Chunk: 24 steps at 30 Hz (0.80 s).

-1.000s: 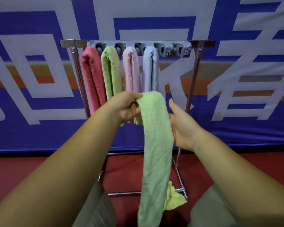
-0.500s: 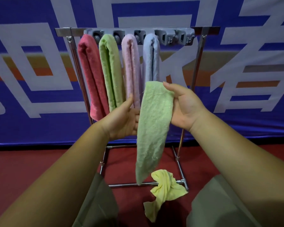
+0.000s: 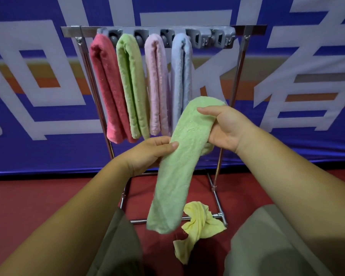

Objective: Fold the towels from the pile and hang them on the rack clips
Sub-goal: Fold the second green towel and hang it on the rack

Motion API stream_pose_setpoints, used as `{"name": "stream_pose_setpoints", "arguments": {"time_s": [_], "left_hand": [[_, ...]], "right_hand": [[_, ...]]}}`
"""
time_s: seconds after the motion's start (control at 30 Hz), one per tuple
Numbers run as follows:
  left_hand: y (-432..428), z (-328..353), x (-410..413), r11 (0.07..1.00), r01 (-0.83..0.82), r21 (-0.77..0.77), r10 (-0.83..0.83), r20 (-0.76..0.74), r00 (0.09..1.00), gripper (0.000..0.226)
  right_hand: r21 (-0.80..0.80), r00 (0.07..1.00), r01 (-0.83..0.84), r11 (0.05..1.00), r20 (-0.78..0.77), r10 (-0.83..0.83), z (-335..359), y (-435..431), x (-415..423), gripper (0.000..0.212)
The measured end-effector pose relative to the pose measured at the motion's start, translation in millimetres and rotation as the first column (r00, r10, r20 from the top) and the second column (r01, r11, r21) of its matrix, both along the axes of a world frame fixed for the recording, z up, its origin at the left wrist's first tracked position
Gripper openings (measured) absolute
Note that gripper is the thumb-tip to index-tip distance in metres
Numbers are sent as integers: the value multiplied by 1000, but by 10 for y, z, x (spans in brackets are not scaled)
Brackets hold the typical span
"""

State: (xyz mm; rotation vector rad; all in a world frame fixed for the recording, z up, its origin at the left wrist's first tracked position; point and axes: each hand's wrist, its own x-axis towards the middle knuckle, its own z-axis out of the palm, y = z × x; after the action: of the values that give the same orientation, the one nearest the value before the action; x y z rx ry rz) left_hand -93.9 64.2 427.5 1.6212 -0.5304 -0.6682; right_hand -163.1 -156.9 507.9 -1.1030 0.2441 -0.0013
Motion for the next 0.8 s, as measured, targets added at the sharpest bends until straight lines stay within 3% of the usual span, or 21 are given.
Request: {"name": "stream_pose_setpoints", "arguments": {"time_s": [0.13, 0.2, 0.33, 0.43, 0.6, 0.67, 0.8], "left_hand": [[-179, 0, -52, 916, -304, 262, 197, 365, 910, 39], [-297, 62, -185, 874, -429, 229, 281, 482, 830, 32], [-563, 131, -437, 924, -303, 234, 150, 507, 849, 48], [-735, 110, -403, 871, -442, 216, 256, 568, 782, 60], [-915, 206, -228, 819, -562, 113, 340, 694, 635, 14], [-940, 279, -199, 811, -581, 73, 368, 708, 602, 9], [-986, 281, -191, 858, -508, 82, 308, 708, 636, 10]], "right_hand": [[52, 997, 79, 995, -11, -79, 23, 87, -5, 35], [85, 991, 137, 987, -6, -137, -7, 125, 34, 39], [179, 974, 221, 959, 17, -228, -16, 201, 68, 27], [245, 961, 257, 935, 34, -274, 11, 218, 77, 9], [355, 954, 245, 902, 79, -290, 45, 136, 66, 37], [392, 952, 244, 887, 77, -296, 33, 80, 40, 47], [458, 947, 248, 854, 71, -313, -46, 0, 13, 54]]}}
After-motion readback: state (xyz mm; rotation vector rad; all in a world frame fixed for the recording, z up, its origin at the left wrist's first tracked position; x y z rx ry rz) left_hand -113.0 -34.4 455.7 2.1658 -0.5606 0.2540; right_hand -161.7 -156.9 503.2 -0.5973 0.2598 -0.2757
